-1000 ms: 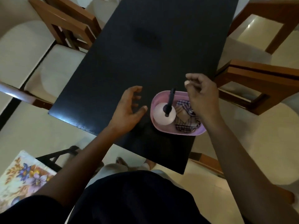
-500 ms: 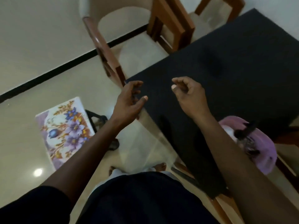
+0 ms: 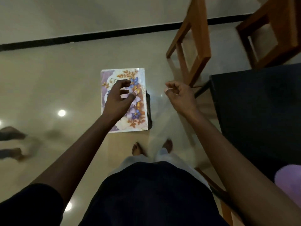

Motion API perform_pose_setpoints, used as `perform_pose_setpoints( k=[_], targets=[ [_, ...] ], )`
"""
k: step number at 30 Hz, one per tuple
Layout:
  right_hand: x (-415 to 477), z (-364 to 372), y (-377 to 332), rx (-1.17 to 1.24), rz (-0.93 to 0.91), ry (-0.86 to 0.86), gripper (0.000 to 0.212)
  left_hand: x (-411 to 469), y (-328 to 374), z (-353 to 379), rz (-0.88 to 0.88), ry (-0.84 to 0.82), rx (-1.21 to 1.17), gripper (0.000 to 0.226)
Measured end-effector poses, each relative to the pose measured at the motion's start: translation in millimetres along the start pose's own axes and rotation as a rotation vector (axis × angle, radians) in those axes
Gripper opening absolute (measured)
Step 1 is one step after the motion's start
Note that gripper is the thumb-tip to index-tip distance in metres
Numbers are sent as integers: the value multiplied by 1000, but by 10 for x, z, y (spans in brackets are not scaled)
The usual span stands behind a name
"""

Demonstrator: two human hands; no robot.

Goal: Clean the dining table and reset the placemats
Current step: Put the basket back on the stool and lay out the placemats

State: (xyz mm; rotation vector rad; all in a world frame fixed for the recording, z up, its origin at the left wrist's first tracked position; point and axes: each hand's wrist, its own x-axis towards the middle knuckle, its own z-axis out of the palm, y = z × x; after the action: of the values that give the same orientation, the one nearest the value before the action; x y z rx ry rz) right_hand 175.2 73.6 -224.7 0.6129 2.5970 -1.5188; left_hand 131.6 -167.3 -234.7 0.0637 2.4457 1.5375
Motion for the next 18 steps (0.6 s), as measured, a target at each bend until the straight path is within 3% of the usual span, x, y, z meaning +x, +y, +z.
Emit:
perform_pose_setpoints(
  k=[10, 18],
  targets=[
    [842, 1222, 363, -30, 162, -249, 37, 437, -1125, -538, -412, 147, -4, 49],
    [1464, 1954, 983, -29, 392, -288, 52, 986, -2115, -580, -663, 85, 39, 73]
  ],
)
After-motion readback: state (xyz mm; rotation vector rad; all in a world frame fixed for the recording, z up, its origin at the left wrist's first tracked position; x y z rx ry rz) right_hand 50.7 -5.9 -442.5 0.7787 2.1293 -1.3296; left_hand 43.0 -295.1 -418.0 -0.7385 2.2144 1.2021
